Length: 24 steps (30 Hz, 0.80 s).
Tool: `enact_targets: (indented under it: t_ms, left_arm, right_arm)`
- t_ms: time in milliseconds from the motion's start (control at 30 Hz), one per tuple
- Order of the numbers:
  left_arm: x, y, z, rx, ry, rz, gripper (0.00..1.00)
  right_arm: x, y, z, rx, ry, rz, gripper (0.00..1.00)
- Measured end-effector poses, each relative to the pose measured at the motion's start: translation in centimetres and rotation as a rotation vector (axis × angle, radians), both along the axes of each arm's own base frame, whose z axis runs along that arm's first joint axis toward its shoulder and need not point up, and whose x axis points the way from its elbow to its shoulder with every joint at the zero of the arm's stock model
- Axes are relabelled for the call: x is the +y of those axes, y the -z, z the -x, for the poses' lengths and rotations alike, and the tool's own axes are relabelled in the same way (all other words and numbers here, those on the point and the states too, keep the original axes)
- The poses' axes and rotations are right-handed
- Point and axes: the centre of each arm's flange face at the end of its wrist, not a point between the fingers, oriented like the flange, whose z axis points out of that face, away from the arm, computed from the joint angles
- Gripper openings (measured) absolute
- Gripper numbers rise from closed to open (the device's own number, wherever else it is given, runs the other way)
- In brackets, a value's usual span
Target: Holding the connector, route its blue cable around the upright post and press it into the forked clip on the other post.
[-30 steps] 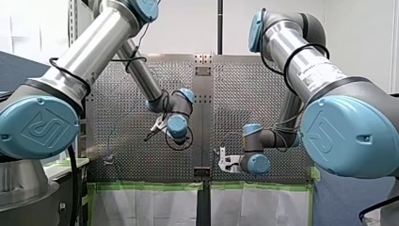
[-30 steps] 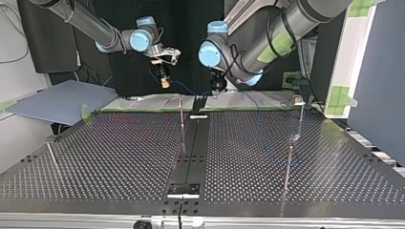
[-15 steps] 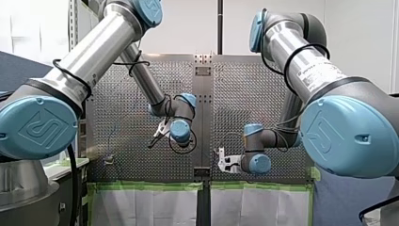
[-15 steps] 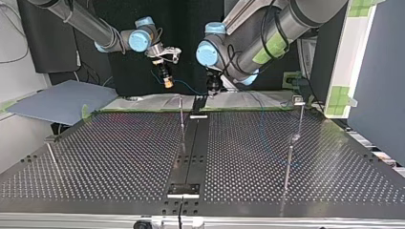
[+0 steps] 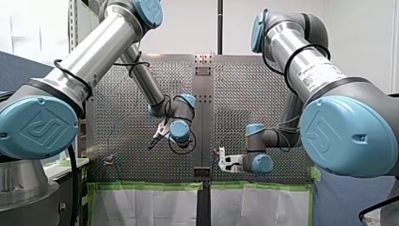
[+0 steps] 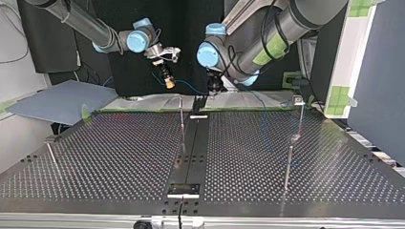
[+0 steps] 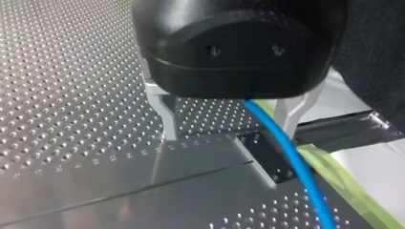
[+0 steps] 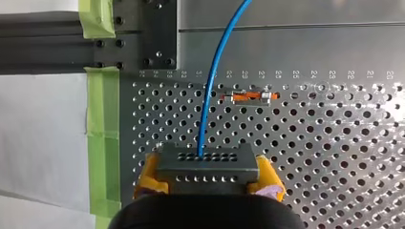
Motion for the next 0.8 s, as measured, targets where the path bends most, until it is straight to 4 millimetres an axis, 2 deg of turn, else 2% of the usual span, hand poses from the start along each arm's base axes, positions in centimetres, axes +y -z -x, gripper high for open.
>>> enact_targets:
  t_ms: [267,467,800]
  left_arm:
    - [0.2,0.7,-0.5,0.017,-0.013,0.012,0.98]
    - [-1.1,2.3,-0.6,0.025,0.012,0.046,0.98]
    - [-2.5,2.2,-0.8,-0.002,0.030,0.140,0.98]
  right_arm:
    - [-0.3,0.0,0.4,-0.004,-0.007,-0.003,0.00]
    - [-0.3,0.1,0.5,0.002,-0.005,-0.007,0.00]
    - [-0.2,0.2,0.6,0.011,0.000,-0.017,0.00]
